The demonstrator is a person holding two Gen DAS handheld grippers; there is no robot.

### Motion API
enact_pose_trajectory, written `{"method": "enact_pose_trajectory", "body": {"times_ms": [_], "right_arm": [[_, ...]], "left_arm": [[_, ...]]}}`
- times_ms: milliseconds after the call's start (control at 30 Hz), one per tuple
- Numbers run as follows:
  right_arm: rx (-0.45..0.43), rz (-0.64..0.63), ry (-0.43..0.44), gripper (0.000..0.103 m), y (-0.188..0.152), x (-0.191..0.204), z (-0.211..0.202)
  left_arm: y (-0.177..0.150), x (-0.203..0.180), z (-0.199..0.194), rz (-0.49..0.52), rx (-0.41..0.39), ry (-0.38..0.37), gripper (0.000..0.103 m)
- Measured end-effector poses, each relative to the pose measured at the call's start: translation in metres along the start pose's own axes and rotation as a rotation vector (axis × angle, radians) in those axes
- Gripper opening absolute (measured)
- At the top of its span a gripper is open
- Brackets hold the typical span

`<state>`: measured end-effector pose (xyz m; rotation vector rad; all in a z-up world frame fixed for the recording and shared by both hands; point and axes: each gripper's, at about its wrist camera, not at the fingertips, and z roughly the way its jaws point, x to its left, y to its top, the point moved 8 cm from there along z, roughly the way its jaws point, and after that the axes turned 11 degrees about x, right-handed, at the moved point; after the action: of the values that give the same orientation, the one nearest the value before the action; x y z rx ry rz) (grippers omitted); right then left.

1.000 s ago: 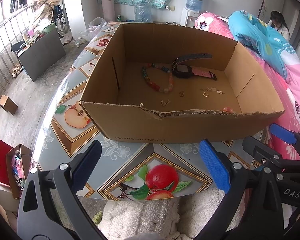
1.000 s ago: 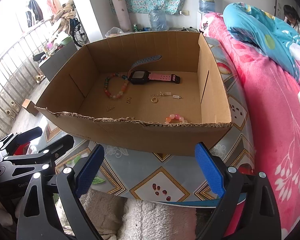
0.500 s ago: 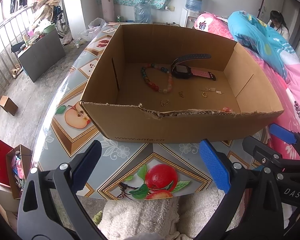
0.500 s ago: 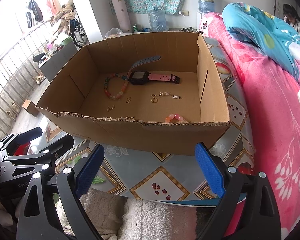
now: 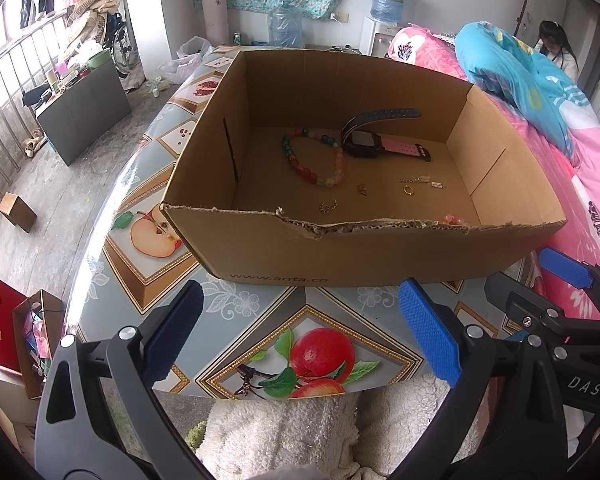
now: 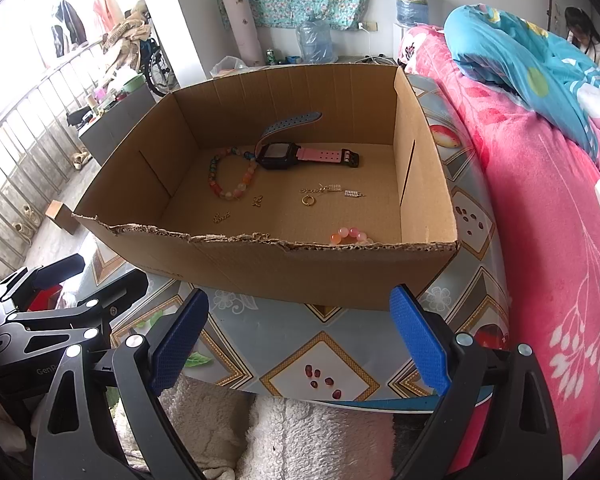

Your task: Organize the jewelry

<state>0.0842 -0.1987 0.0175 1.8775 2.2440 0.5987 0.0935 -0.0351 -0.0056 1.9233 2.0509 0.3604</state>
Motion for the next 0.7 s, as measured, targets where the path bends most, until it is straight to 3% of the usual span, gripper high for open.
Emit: {"method": "enact_pose_trajectory", "body": {"times_ms": [700], "right_arm": [[0.004,0.001,0.004,0.09,-0.0025,0.0022,0.0014]], "left_arm": [[0.0005,0.0,-0.0021,-0.002,0.004,-0.002,0.094]]}}
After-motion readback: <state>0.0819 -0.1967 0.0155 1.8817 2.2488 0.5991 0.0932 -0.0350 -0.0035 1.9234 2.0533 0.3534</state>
